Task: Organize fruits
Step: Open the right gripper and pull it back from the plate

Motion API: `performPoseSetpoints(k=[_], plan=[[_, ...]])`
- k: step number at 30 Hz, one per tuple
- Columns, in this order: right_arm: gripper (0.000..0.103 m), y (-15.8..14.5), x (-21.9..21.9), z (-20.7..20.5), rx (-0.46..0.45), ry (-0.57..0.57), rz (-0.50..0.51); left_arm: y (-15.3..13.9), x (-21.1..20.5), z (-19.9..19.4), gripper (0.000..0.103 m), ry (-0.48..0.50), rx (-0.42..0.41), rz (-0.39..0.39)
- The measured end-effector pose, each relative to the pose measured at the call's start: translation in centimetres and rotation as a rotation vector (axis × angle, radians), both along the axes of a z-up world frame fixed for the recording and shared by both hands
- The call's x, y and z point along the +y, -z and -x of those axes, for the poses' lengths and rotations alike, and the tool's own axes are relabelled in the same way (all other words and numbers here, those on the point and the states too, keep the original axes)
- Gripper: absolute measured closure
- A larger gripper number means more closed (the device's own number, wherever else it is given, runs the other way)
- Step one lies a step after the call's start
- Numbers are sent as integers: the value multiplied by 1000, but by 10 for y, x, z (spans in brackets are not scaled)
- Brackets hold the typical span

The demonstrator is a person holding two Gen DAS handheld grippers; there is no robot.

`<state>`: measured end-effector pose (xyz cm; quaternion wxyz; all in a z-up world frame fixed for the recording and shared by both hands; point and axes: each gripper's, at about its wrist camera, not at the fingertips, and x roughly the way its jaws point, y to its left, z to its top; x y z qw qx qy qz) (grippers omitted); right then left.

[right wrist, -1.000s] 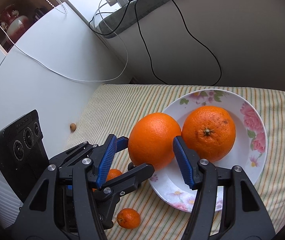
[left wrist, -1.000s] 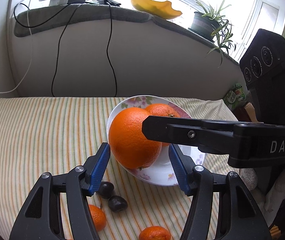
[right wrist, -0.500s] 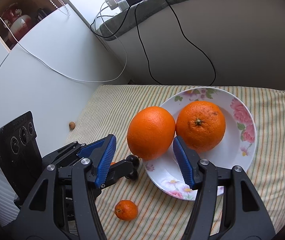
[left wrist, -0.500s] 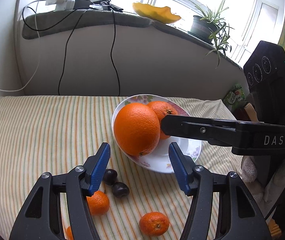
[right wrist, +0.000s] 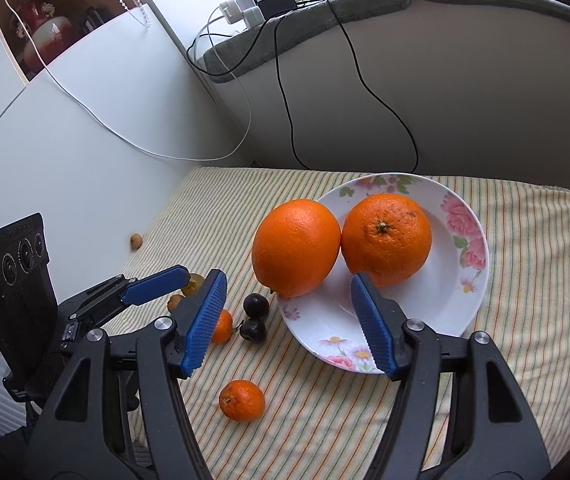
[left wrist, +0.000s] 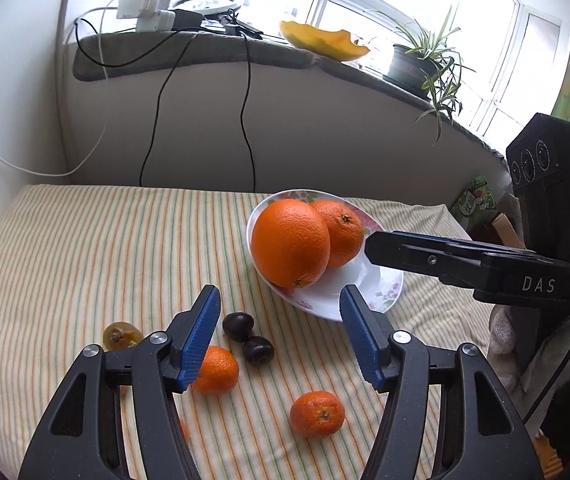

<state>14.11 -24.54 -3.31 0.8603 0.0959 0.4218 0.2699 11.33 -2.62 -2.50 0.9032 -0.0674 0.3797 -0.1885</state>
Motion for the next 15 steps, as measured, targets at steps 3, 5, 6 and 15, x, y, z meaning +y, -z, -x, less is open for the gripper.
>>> performPoseSetpoints(k=[3, 5, 6, 15], plan=[[35, -4, -4, 10, -45, 29, 0, 1, 9, 7, 41, -24, -2, -3], [35, -6, -6, 15, -68, 38, -1, 2, 16, 15, 41, -40, -4, -1], [35, -6, -7, 19, -80, 40, -2, 3, 20, 18, 41, -50, -6, -2], [23, 0, -12, 47, -128, 40, 26, 14, 55, 57, 41, -145, 6, -3]])
